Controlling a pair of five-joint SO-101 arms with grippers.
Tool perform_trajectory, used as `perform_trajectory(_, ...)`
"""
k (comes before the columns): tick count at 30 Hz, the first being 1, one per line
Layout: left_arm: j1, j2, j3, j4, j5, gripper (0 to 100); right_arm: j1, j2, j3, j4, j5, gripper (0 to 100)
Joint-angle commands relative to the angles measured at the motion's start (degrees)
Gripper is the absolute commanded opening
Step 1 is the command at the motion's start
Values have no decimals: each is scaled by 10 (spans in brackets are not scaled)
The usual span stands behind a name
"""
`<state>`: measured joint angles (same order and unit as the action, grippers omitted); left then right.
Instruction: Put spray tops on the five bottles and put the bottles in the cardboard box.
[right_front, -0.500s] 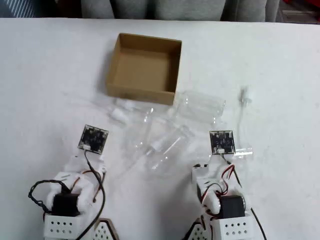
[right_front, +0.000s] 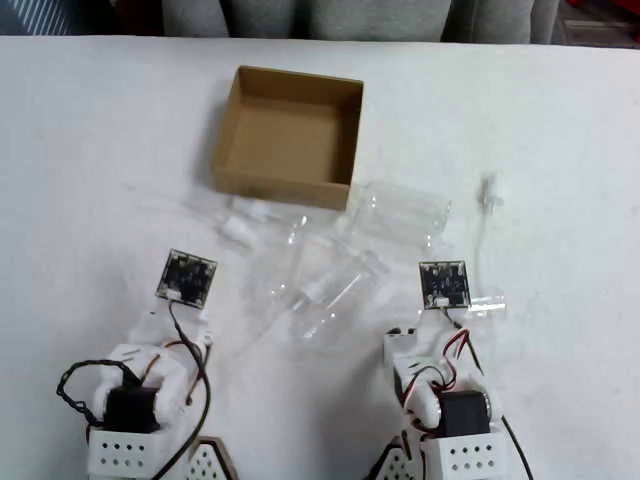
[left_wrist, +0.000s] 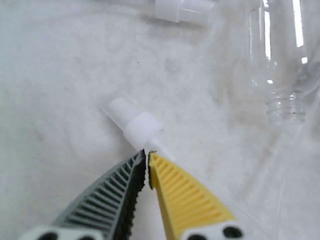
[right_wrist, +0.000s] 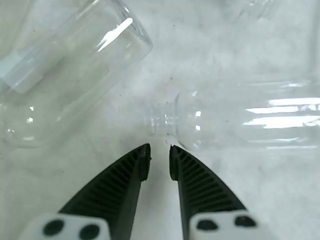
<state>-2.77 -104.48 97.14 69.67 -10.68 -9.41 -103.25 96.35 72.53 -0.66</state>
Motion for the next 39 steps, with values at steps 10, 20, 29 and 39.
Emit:
perform_trajectory(10,4,-3,-2,9,-4,24,6,-2,5,3,-7,42)
perform_trajectory(20,3,-3,-8,0,-6,24,5,-2,5,3,-7,42)
perform_trajectory(29,-8,-3,-48,-44,-9,24,2,-2,5,3,-9,42)
perform_trajectory(39,-5,0,-139,-69,-8,24,20,-2,5,3,-7,42)
